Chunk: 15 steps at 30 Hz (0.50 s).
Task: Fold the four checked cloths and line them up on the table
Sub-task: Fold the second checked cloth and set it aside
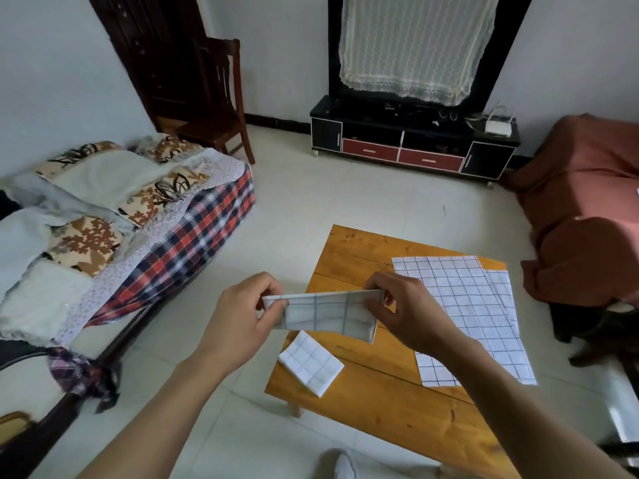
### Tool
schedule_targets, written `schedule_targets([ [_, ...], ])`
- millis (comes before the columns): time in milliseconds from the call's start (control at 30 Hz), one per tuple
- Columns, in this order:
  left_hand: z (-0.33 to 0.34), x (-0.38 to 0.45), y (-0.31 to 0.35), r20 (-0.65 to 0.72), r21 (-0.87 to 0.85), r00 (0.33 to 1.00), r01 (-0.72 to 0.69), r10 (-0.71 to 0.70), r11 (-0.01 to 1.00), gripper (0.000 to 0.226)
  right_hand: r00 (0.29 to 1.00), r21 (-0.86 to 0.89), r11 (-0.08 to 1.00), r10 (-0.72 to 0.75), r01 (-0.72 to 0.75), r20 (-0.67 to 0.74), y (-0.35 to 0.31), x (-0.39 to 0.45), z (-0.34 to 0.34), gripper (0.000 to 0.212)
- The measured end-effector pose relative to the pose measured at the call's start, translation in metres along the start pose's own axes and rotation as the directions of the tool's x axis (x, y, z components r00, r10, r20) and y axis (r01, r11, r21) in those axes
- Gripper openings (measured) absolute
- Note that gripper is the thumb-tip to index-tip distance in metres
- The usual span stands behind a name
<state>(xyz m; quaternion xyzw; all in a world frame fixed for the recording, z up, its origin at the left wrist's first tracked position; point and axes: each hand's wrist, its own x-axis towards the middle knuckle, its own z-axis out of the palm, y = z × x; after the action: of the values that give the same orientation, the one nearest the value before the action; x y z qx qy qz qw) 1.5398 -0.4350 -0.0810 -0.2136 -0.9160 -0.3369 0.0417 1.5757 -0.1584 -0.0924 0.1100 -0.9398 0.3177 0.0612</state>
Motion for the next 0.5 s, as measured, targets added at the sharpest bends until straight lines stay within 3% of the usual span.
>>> schedule_targets([
  [267,0.019,0.078,-0.051,0.082,-0.037,0.996,0.027,-0.024,0.999,0.013,0.991,-0.005,0.992,0.127,-0.127,0.03,0.037,0.065,0.029,0.007],
  [500,0.064,0.13,-0.13,0.176,-0.162,0.982,0.09,-0.061,0.983,0.009,0.922,0.063,0.921,0.387,-0.385,-0.015,0.068,0.097,0.089,0.011],
])
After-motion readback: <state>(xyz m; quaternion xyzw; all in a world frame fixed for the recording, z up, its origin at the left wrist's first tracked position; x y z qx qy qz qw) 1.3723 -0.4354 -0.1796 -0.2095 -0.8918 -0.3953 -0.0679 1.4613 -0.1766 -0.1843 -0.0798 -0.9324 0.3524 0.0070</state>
